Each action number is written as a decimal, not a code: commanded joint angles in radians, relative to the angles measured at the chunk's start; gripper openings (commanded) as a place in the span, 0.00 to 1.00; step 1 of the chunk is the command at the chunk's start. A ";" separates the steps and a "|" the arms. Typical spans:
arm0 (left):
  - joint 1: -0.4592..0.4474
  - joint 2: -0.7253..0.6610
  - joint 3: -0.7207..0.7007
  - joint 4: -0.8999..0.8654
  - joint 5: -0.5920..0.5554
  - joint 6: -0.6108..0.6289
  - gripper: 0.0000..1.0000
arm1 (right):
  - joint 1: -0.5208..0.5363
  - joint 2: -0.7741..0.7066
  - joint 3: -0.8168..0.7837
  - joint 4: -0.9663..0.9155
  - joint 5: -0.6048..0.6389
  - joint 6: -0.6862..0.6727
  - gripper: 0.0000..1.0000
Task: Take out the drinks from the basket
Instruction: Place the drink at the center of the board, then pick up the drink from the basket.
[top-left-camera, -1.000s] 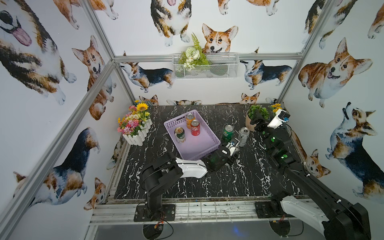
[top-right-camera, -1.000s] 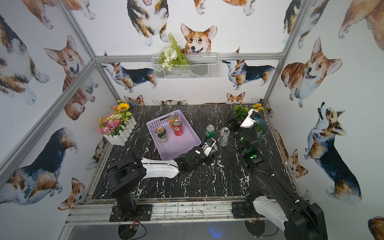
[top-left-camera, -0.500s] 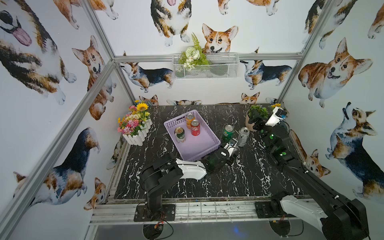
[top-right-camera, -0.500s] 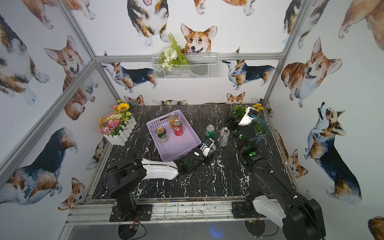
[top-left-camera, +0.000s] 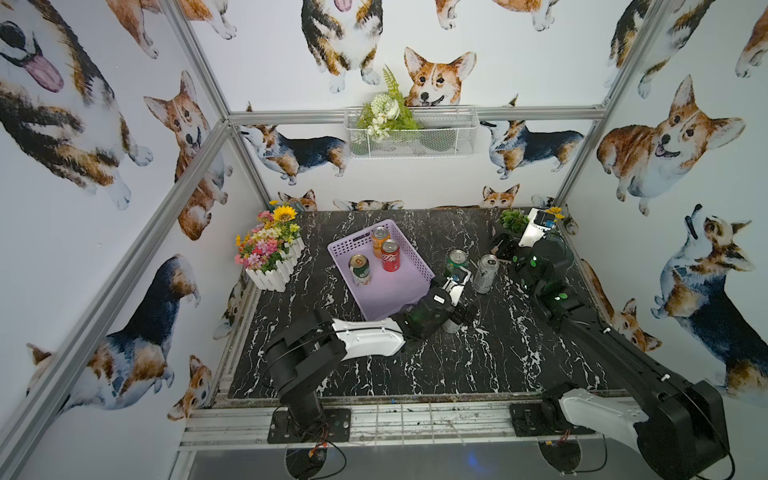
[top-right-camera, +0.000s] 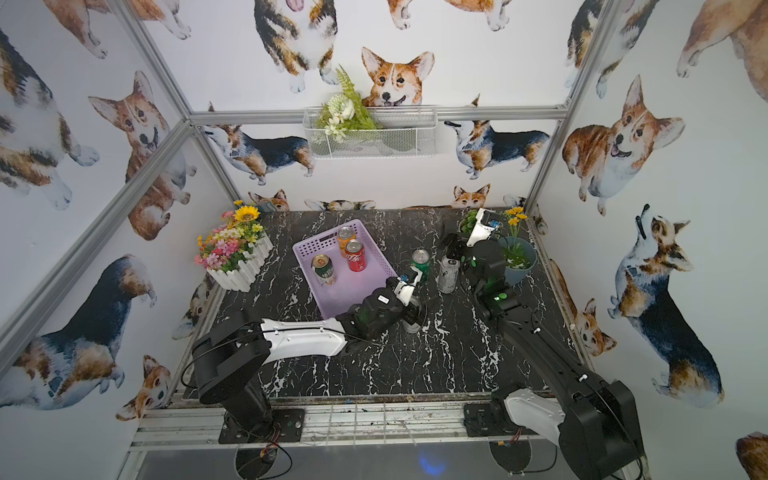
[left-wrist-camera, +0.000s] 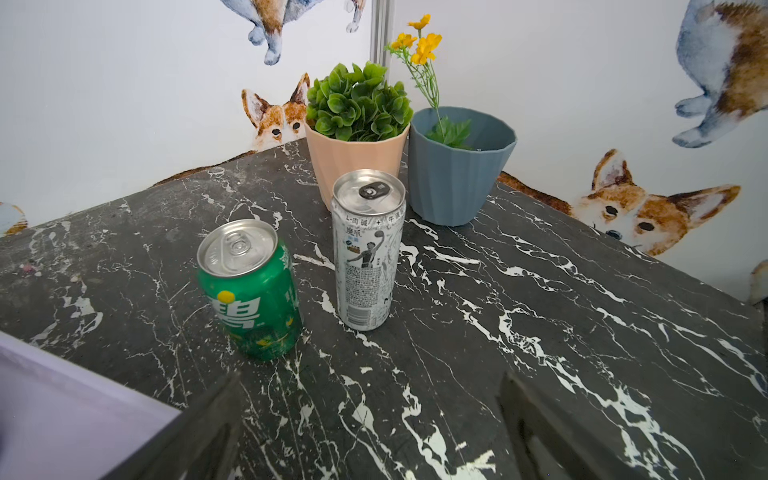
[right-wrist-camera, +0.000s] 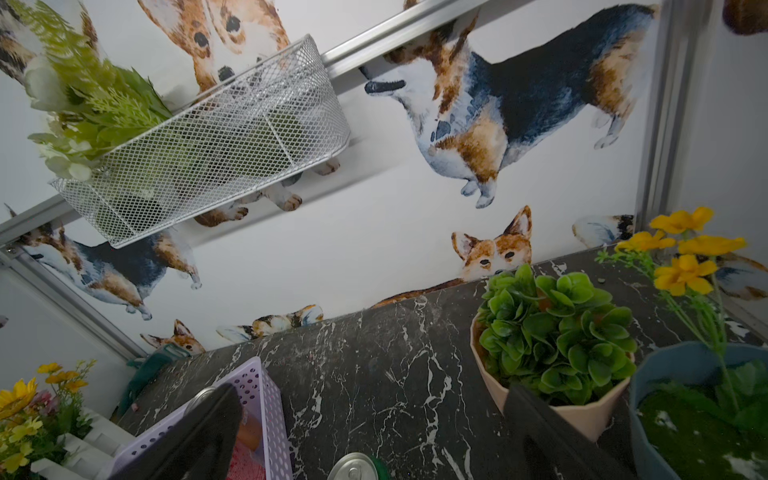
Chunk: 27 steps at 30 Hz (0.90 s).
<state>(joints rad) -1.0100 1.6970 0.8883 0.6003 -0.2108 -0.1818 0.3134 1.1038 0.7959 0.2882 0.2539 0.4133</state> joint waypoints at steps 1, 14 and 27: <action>0.002 -0.032 -0.016 -0.040 0.044 -0.009 1.00 | 0.000 0.002 -0.006 -0.059 -0.050 0.023 1.00; 0.089 -0.220 0.015 -0.162 -0.071 -0.082 1.00 | 0.000 0.004 0.002 -0.042 -0.048 0.031 1.00; 0.615 -0.125 0.368 -0.966 -0.007 -0.242 1.00 | 0.000 0.050 -0.007 -0.024 -0.044 0.043 1.00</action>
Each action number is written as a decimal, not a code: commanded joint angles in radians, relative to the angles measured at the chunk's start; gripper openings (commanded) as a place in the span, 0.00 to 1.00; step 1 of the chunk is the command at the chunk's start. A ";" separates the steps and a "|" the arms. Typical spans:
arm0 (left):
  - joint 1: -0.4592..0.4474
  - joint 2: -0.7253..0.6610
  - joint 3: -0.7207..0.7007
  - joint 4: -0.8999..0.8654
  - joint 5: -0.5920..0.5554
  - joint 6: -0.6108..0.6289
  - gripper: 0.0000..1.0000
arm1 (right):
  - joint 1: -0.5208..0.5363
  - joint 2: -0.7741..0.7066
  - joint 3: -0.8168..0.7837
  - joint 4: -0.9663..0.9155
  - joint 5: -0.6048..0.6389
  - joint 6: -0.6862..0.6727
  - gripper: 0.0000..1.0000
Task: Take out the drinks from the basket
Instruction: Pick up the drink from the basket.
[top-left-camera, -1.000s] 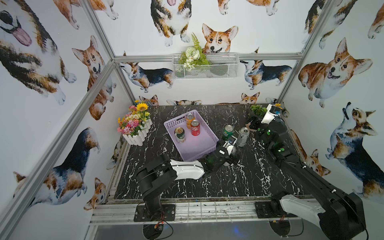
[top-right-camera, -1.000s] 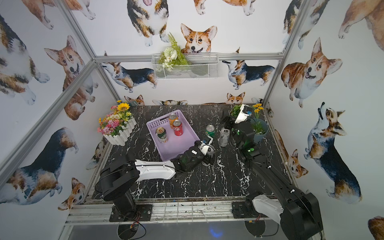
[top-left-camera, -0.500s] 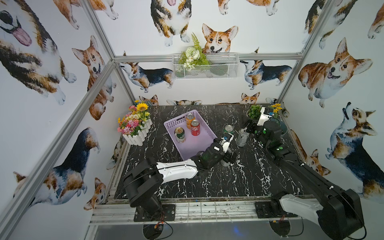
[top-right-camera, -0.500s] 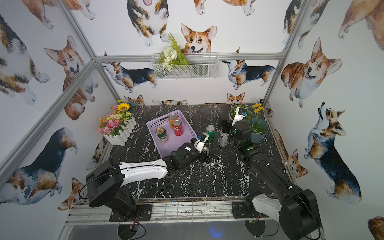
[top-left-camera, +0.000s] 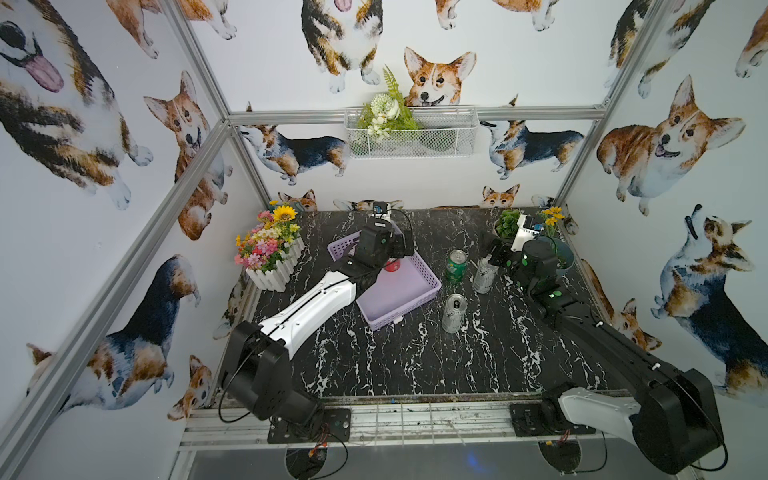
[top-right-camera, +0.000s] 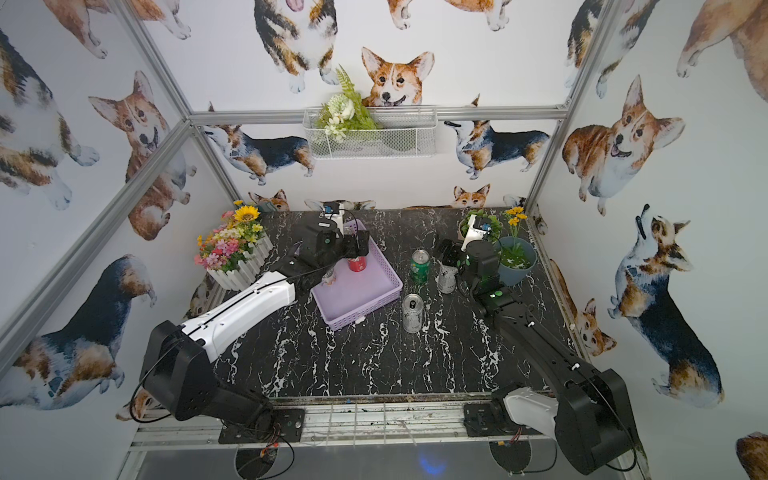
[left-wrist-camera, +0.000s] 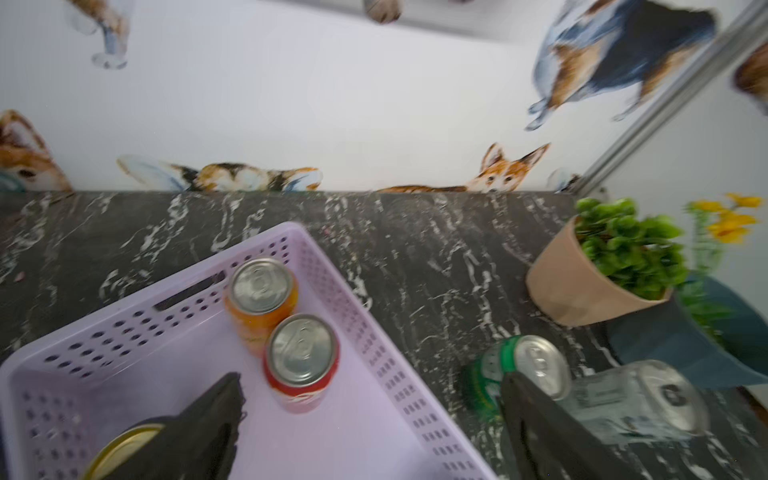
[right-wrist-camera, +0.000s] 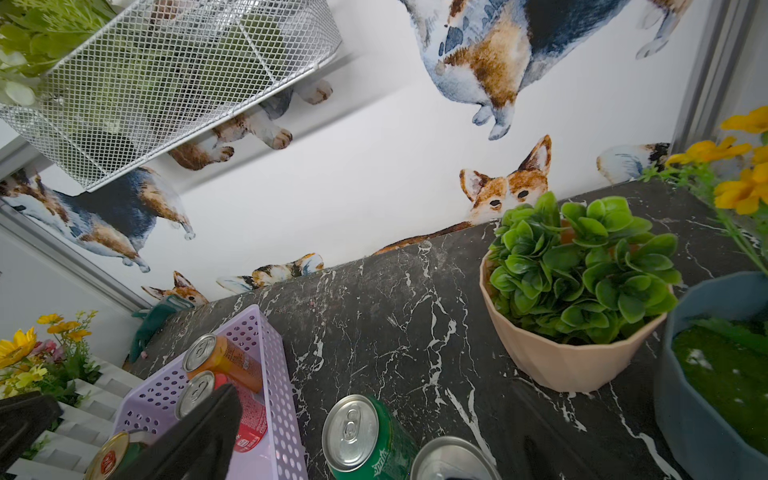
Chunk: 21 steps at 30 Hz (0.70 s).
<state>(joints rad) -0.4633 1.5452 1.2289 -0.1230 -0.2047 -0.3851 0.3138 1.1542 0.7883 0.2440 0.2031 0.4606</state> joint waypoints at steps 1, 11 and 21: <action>0.103 0.038 0.036 -0.275 -0.015 -0.052 1.00 | -0.001 -0.004 0.000 0.020 0.013 -0.008 1.00; 0.156 0.189 0.109 -0.380 -0.020 -0.045 0.96 | -0.002 -0.001 -0.005 0.037 0.021 -0.019 1.00; 0.156 0.298 0.179 -0.415 -0.082 -0.014 0.95 | -0.007 0.003 -0.015 0.049 0.021 -0.026 1.00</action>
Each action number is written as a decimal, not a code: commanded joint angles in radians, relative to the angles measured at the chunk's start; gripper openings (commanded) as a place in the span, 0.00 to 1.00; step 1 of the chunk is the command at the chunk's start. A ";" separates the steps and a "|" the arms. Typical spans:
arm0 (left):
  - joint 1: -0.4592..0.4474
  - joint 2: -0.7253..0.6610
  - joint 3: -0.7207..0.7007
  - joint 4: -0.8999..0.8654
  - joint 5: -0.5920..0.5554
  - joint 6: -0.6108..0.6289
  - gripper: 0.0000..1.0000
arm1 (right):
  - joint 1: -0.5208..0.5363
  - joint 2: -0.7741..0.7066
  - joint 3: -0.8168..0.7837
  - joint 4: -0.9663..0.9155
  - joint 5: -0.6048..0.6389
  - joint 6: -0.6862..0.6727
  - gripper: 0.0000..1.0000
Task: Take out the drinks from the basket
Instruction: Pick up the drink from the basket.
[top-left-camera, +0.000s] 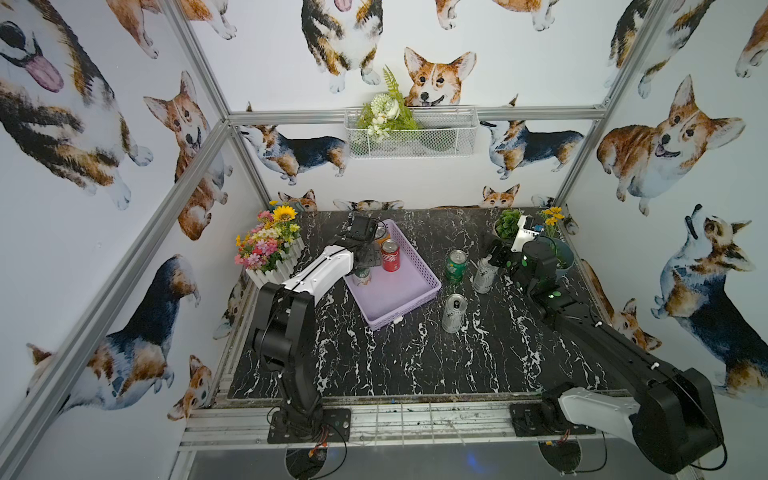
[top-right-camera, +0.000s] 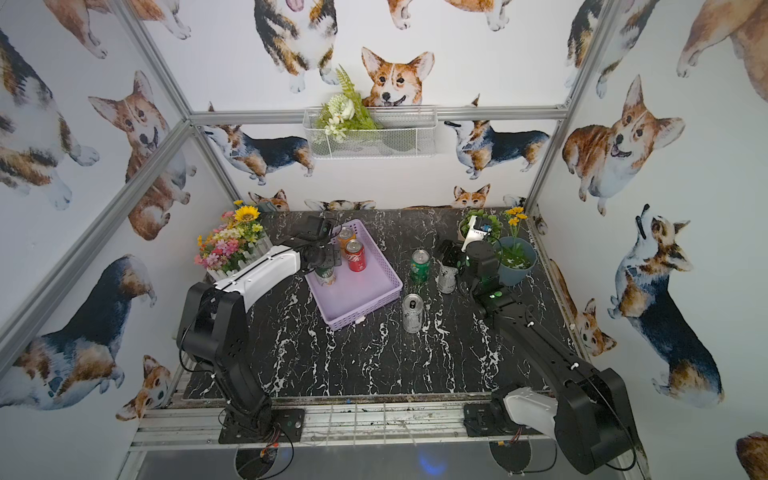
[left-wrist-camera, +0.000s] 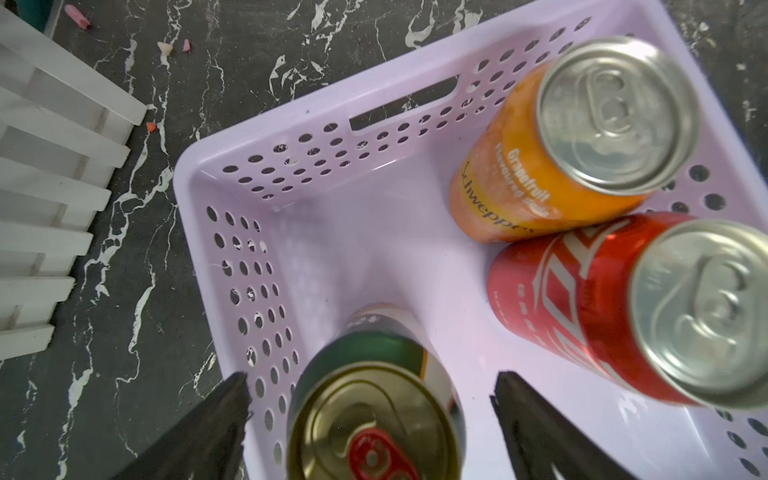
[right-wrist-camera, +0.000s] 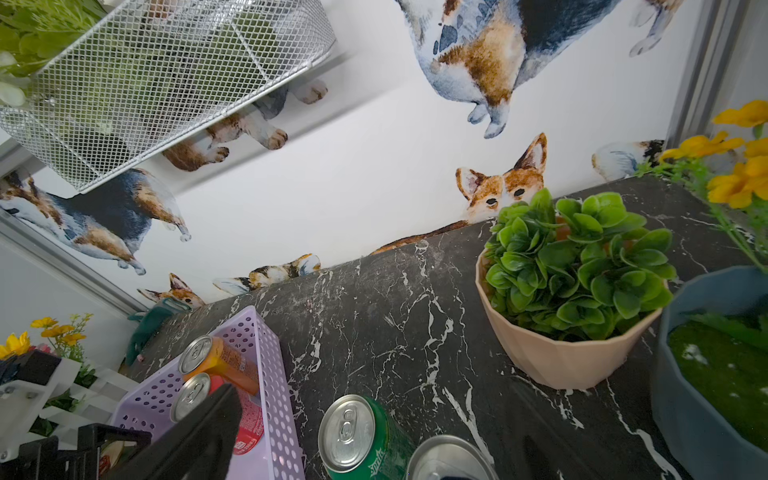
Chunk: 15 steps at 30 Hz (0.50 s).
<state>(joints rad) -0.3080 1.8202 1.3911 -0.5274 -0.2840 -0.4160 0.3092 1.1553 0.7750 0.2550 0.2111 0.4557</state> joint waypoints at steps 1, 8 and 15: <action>0.000 0.036 0.023 -0.011 0.003 0.017 0.93 | -0.001 0.002 -0.002 0.037 0.012 -0.021 1.00; -0.011 0.085 0.026 -0.007 0.019 0.023 0.82 | -0.009 -0.003 -0.004 0.042 0.017 -0.030 1.00; -0.012 0.104 0.030 -0.014 0.004 0.026 0.54 | -0.012 0.000 -0.003 0.047 0.017 -0.029 1.00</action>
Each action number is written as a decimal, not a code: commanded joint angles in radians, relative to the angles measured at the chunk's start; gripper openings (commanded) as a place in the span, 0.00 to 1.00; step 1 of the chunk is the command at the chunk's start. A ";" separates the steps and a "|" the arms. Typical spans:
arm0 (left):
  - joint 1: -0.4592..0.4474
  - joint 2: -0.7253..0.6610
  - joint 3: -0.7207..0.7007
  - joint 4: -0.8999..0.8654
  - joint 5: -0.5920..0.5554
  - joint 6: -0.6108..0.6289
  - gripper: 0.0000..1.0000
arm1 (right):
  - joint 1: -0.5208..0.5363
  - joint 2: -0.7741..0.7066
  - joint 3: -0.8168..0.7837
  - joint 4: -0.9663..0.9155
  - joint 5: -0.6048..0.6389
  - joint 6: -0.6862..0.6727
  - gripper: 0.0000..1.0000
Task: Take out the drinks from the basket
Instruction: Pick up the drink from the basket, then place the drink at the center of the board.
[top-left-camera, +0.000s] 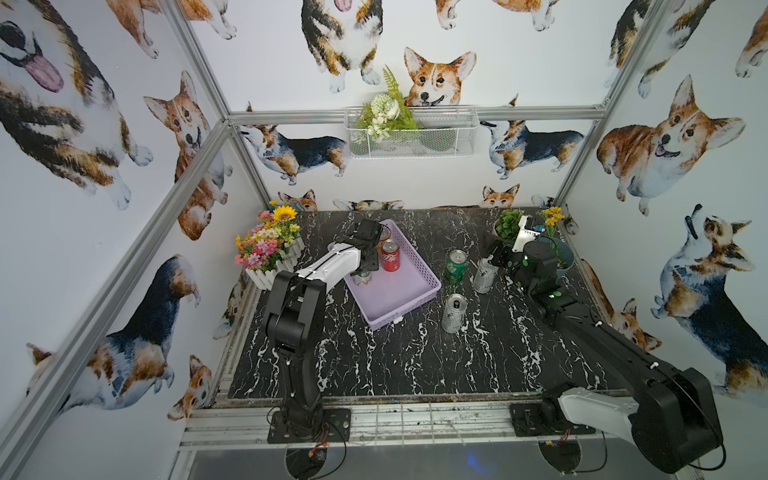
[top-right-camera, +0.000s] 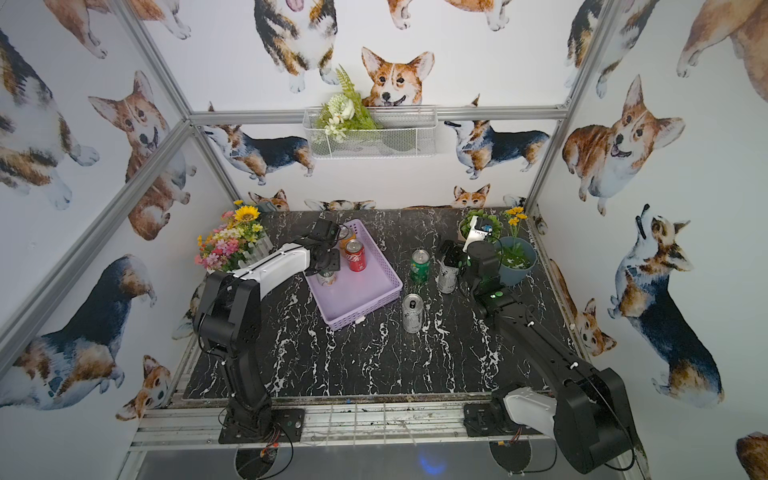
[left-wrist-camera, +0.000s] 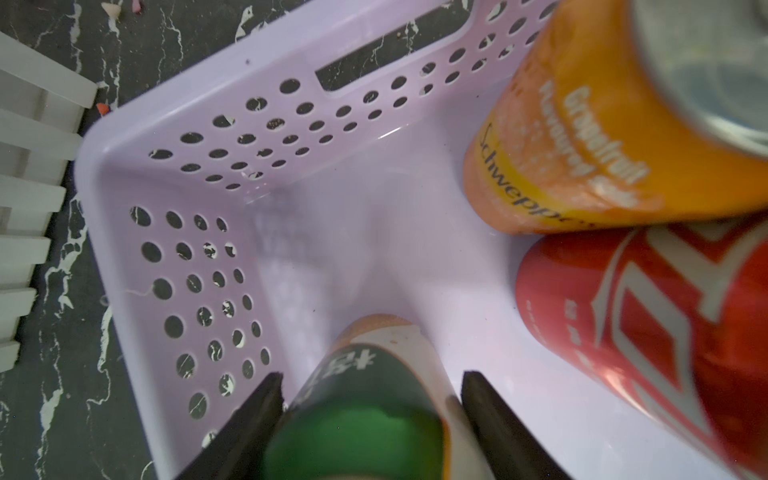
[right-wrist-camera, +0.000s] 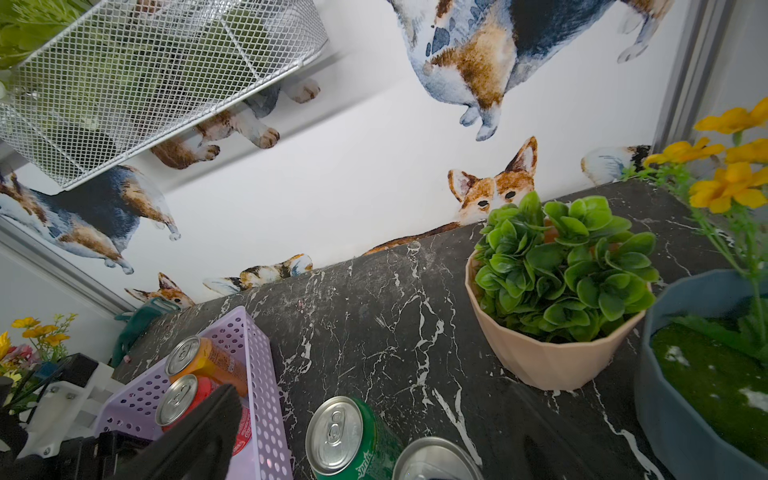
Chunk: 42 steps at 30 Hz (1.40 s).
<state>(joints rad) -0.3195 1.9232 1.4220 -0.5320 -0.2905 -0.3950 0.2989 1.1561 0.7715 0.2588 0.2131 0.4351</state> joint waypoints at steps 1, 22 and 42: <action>-0.001 -0.003 -0.001 -0.010 0.010 0.007 0.50 | -0.002 0.000 0.002 0.043 0.014 -0.008 1.00; -0.262 -0.389 0.025 -0.094 0.165 0.097 0.00 | -0.019 0.001 0.017 0.043 0.023 -0.009 1.00; -0.616 -0.400 -0.408 0.153 0.091 0.044 0.00 | -0.055 -0.022 0.011 0.044 0.018 0.012 1.00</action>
<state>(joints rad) -0.9298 1.5036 1.0279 -0.4751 -0.1574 -0.3393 0.2516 1.1442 0.7807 0.2626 0.2180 0.4381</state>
